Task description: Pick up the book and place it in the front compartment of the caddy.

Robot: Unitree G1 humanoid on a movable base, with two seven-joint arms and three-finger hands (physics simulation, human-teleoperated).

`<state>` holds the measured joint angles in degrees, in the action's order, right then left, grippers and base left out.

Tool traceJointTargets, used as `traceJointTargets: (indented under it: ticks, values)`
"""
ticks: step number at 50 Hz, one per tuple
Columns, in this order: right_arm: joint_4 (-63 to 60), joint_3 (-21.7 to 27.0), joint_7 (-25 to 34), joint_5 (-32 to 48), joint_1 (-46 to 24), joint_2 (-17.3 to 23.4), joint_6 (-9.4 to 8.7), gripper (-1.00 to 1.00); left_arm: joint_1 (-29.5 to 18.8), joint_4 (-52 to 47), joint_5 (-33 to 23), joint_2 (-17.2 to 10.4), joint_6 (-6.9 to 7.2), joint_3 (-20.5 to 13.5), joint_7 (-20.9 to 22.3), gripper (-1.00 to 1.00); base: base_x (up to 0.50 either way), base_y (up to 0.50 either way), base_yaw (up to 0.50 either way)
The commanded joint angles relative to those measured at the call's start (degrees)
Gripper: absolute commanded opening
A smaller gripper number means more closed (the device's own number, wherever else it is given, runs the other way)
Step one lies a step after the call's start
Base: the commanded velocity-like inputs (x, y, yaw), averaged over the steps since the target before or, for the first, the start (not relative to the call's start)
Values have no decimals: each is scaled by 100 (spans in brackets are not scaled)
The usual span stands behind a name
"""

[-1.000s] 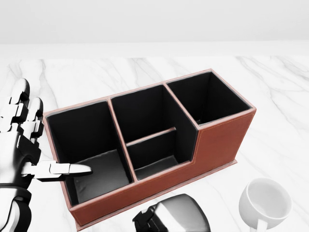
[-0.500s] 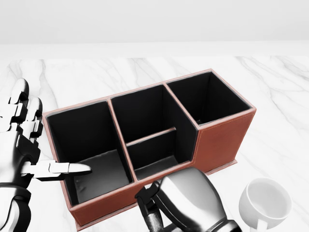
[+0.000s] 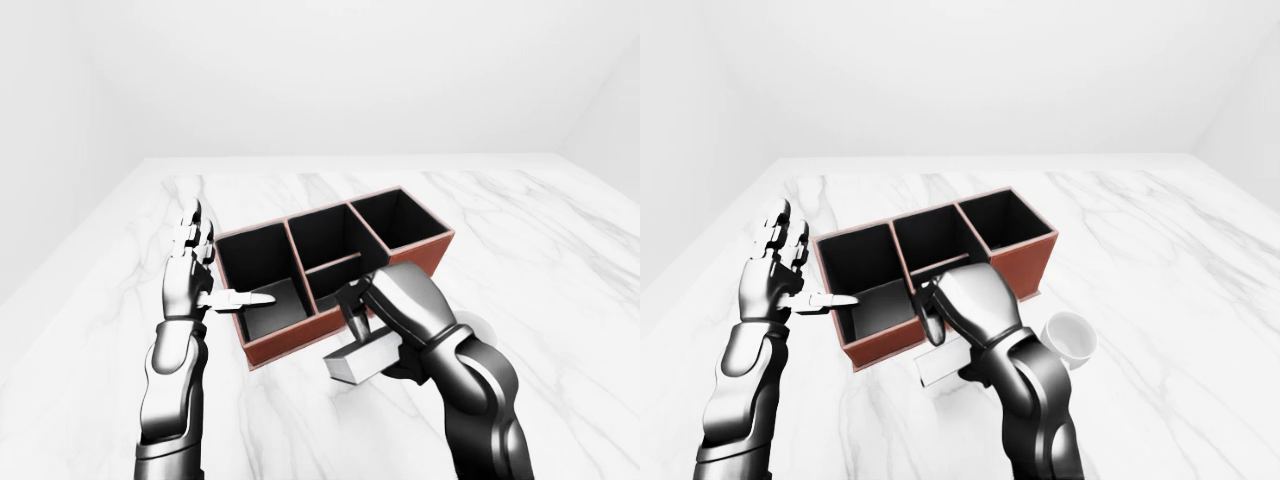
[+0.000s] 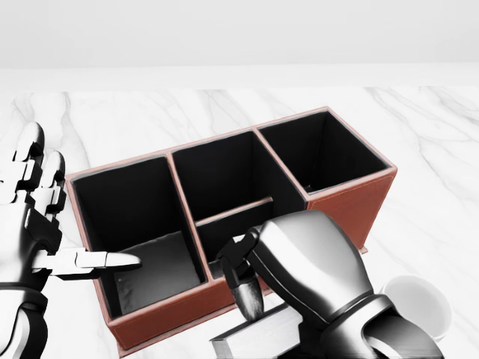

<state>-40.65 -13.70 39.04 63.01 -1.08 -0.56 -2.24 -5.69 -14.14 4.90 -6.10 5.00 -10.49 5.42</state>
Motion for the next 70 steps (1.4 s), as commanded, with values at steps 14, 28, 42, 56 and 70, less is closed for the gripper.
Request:
traceJointTargets:
  ticks: [14, 28, 42, 56, 70]
  values:
    - [473, 524, 96, 124, -1586, -181, -276, -100, -19, 62, -3, -2, 0, 2, -9, 100, 0, 0, 0]
    - [1173, 687, 96, -4, -2131, -79, -276, -100, -26, 40, 3, -8, 0, -7, -25, 100, 0, 0, 0]
    - [2123, 731, -201, -75, -2683, 13, -276, -100, -59, 31, 36, -26, 0, -33, -38, 100, 0, 0, 0]
    - [2911, 848, -461, -145, -3278, 89, -276, -100, -54, 26, 26, -25, 0, -19, -40, 100, 0, 0, 0]
    - [3347, 888, -694, -243, -3487, 137, -276, -100, -49, 96, 16, -21, 0, -14, -34, 100, 0, 0, 0]
